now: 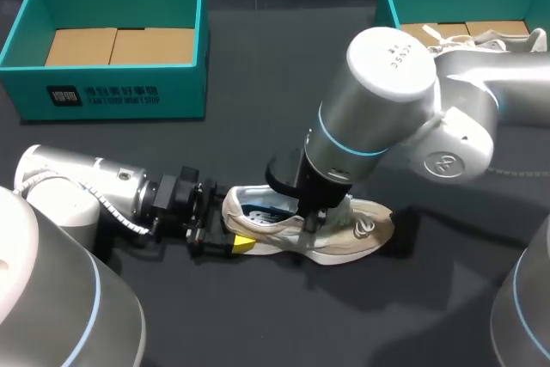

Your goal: Take the shoe out of the shoebox, open the shoe tongue, remove and reinsert the insole, then place the shoe into the shoebox

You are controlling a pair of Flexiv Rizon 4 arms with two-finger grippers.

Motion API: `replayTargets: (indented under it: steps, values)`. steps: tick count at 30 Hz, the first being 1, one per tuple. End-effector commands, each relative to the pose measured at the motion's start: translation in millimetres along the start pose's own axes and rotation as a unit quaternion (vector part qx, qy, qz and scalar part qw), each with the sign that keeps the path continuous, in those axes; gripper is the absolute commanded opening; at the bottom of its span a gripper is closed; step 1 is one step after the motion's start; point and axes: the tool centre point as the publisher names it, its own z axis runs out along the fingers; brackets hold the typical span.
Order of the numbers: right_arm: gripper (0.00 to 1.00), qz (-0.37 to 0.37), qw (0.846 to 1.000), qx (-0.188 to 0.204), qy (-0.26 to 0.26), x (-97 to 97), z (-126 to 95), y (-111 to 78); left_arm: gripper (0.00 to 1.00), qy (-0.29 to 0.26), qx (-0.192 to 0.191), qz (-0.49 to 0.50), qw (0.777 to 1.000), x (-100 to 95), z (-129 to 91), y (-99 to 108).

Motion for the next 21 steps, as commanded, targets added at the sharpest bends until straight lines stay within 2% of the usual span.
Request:
replayTargets:
  steps: [1, 6, 12, 21]
  values:
    - [0.0, -0.01, 0.998, -0.059, -0.005, 1.5, -17, -11.5, 0.0, -0.001, 0.0, 0.0, 1.0, -0.9, 0, 3]
    - [0.0, -0.028, 0.995, -0.099, -0.001, -3.4, -21, -8.8, 0.0, -0.001, 0.0, 0.0, 1.0, -0.9, 0, 3]
    - [0.0, -0.053, 0.99, -0.128, 0.009, -8.2, -29, -4.8, 0.0, -0.001, 0.0, 0.0, 1.0, -0.9, 0, 3]
    - [0.0, -0.135, 0.98, -0.142, 0.038, -12.6, -48, 22.0, 0.0, -0.001, 0.0, 0.0, 1.0, -0.9, 0, 3]
